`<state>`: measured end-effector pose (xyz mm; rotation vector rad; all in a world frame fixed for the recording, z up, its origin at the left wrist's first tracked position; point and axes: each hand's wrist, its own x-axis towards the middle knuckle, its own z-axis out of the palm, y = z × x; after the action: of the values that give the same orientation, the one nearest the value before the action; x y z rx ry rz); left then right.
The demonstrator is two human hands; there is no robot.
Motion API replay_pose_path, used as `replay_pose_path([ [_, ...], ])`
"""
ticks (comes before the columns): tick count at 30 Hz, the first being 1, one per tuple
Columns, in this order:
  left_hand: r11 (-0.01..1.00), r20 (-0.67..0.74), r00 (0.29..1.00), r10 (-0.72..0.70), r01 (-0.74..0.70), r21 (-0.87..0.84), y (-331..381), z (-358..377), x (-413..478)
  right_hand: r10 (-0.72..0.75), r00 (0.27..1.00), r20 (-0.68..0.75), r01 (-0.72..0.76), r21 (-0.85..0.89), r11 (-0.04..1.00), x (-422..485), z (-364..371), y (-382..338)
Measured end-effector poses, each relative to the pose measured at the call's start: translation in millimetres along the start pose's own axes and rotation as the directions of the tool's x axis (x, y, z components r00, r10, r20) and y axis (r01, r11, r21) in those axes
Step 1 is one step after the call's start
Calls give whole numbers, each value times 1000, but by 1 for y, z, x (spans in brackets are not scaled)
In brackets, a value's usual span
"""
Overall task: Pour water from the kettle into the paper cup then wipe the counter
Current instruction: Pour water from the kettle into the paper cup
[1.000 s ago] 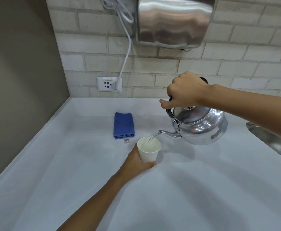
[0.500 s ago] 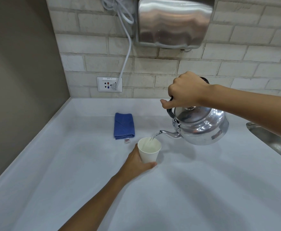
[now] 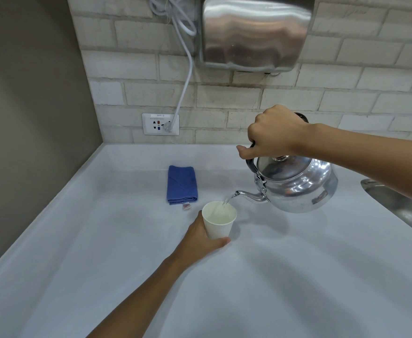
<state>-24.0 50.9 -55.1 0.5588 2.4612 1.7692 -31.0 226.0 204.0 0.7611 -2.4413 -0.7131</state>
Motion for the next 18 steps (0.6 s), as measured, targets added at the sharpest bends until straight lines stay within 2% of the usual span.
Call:
replay_pose_path([
  [18,1000,-7,1000,11,-11,25,-2,1,2,-12,1000,1,12,-12,1000,2,-1,0],
])
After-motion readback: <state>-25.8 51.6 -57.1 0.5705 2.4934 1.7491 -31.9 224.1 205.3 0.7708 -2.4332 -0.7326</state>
